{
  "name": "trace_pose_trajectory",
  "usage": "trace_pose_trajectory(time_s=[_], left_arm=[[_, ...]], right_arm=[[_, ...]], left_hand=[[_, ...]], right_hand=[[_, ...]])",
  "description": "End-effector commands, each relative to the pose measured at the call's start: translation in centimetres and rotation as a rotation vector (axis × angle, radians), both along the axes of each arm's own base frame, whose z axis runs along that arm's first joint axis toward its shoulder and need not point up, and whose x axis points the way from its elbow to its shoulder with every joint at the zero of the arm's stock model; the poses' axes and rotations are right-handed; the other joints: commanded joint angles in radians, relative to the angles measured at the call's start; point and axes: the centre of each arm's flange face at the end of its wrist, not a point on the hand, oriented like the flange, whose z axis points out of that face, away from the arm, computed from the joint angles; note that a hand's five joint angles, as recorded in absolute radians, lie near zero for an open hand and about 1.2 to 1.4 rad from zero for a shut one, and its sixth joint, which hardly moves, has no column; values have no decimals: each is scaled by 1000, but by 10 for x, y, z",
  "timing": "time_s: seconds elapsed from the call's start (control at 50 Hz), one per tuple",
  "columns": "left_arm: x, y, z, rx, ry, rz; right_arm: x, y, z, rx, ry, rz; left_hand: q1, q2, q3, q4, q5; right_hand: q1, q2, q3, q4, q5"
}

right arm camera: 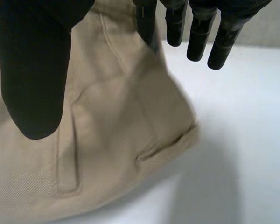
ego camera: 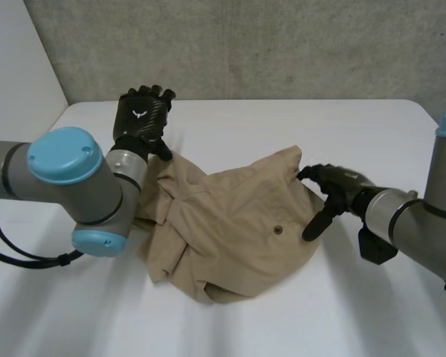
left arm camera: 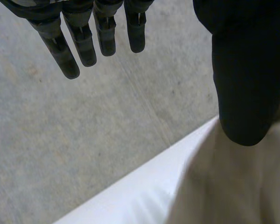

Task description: Fold the shorts.

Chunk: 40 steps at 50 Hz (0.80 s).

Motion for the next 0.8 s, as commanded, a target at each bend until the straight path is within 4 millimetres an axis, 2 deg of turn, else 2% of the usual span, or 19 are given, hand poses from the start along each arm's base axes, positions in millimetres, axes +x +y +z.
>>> trace_pose_trajectory(time_s=[0.02, 0.1, 0.12, 0.14, 0.24, 0.34, 0.36, 0.44, 0.56, 0.68, 0.8], left_arm=[[29, 55, 49, 16, 6, 2], [51, 92, 65, 98, -3, 33], [51, 92, 65, 99, -3, 34], [61, 109, 65, 162, 4, 56], [78, 141, 51, 370, 47, 94], [82, 174, 29, 584, 65, 73], [79, 186, 23, 635, 63, 43], [68, 208, 16, 687, 47, -49], [63, 214, 9, 708, 36, -74], [48, 202, -10, 755, -2, -73], [32, 186, -27, 778, 2, -63]], right_arm=[[-11, 18, 37, -318, 305, 145], [-17, 29, 36, -456, 512, 251], [-17, 31, 34, -478, 536, 266], [-17, 32, 31, -493, 558, 281], [-19, 35, 15, -587, 658, 344], [-23, 36, 4, -613, 668, 410], [-25, 36, 1, -612, 656, 432], [-32, 33, -3, -603, 605, 466], [-45, 26, 2, -595, 564, 454], [-43, 39, -3, -581, 514, 524], [-41, 41, -7, -572, 490, 538]], left_hand=[[-19, -10, -10, -9, 4], [-13, -4, -4, -3, 10], [-13, -4, -4, -3, 10], [-13, -4, -4, -3, 10], [43, 52, 51, 53, 66], [201, 210, 210, 211, 224], [222, 231, 230, 232, 245], [243, 252, 251, 253, 266], [234, 243, 242, 244, 257], [219, 228, 228, 229, 242], [213, 222, 222, 223, 236]], right_hand=[[-24, -46, -33, -55, -68], [-24, -46, -33, -55, -68], [-24, -46, -33, -55, -68], [-14, -36, -23, -45, -58], [106, 85, 98, 75, 62], [271, 249, 262, 239, 226], [306, 284, 297, 274, 261], [400, 378, 391, 369, 356], [432, 411, 424, 401, 388], [248, 226, 239, 216, 203], [203, 182, 195, 172, 159]])
